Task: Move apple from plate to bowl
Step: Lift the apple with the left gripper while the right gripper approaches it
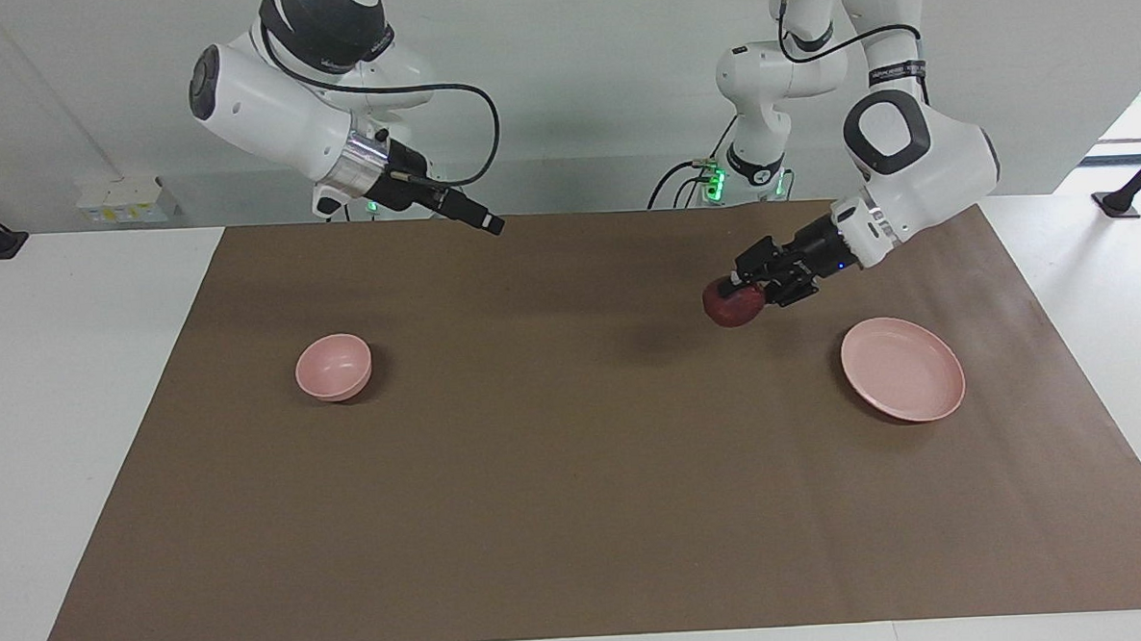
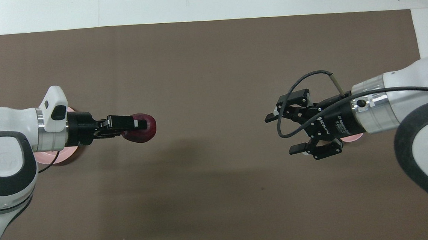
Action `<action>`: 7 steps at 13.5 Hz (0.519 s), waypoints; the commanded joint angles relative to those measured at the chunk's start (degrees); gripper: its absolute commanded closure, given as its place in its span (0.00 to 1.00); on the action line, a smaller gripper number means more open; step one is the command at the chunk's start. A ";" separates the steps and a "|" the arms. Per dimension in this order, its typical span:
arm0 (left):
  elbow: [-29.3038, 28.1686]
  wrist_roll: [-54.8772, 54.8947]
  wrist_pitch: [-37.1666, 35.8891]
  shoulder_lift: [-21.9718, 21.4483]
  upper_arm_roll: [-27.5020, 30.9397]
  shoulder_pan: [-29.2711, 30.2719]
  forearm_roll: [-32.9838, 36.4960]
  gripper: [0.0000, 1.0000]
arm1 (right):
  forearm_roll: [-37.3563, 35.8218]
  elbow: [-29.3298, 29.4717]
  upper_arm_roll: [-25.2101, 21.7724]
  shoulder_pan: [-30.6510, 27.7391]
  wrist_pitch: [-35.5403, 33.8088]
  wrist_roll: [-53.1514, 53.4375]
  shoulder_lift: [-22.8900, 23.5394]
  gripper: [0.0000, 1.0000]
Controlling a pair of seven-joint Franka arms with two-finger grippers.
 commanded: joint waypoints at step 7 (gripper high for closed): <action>-4.86 -0.78 27.31 -4.20 -11.38 -10.05 -23.34 1.00 | 10.63 -1.18 -0.01 5.63 6.20 7.18 5.47 0.00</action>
